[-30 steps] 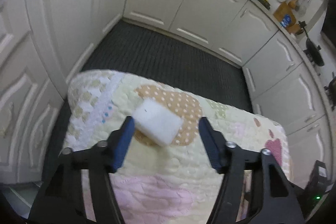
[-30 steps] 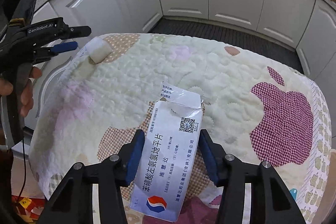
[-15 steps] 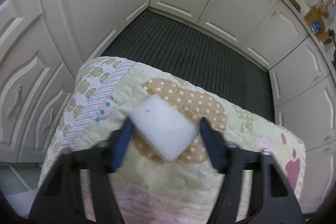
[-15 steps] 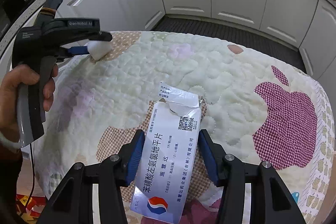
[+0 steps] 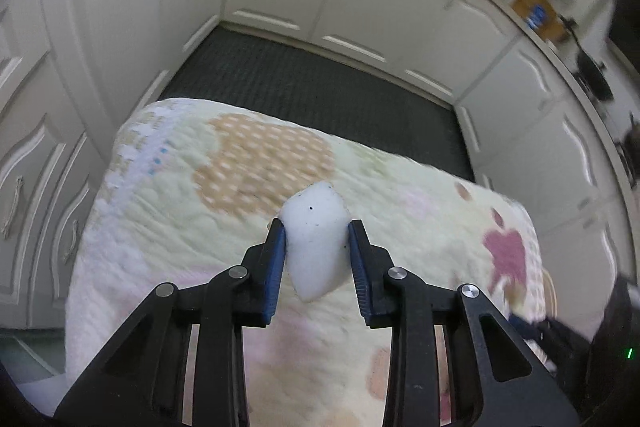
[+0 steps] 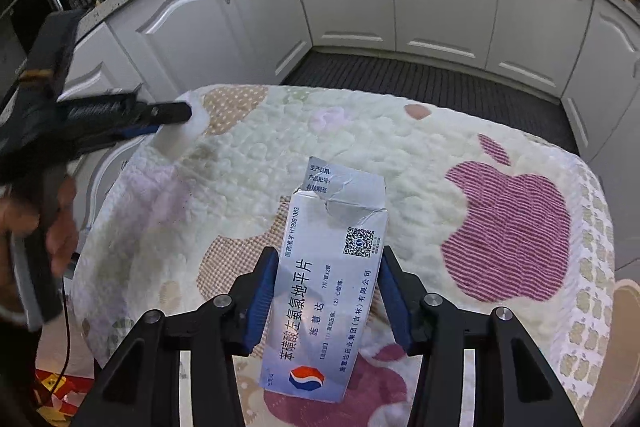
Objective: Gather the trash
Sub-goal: 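Lift and carry the foam block and medicine box over the beige bucket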
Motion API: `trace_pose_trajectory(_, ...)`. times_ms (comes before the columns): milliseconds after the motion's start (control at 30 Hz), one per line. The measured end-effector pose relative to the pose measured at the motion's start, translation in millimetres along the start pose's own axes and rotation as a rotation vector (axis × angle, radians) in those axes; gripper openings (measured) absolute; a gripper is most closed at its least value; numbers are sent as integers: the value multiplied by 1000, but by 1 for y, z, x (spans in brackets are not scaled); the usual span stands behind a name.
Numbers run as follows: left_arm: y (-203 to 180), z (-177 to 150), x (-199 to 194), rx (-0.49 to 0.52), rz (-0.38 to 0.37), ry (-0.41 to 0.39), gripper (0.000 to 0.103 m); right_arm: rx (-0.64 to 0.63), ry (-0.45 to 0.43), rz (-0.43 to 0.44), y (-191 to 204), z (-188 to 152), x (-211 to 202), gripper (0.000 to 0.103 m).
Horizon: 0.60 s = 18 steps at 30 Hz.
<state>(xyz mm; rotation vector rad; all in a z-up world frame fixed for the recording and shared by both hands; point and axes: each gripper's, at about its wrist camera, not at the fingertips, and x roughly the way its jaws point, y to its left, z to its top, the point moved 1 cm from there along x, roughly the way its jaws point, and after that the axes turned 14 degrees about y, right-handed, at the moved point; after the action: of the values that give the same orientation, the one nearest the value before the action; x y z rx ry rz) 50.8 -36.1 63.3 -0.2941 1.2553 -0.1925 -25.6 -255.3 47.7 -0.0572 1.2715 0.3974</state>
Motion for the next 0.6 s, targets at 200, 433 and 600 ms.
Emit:
trace_pose_trajectory(200, -35, -24, 1, 88, 24, 0, 29, 18, -14, -18, -7, -8, -11, 48)
trace_pose_trajectory(433, -61, -45, 6, 151, 70, -1, 29, 33, -14, -20, -8, -9, -9, 48)
trace_pose_trajectory(600, -66, -54, 10, 166, 89, 0, 29, 60, 23, 13, -8, -8, 15, 48)
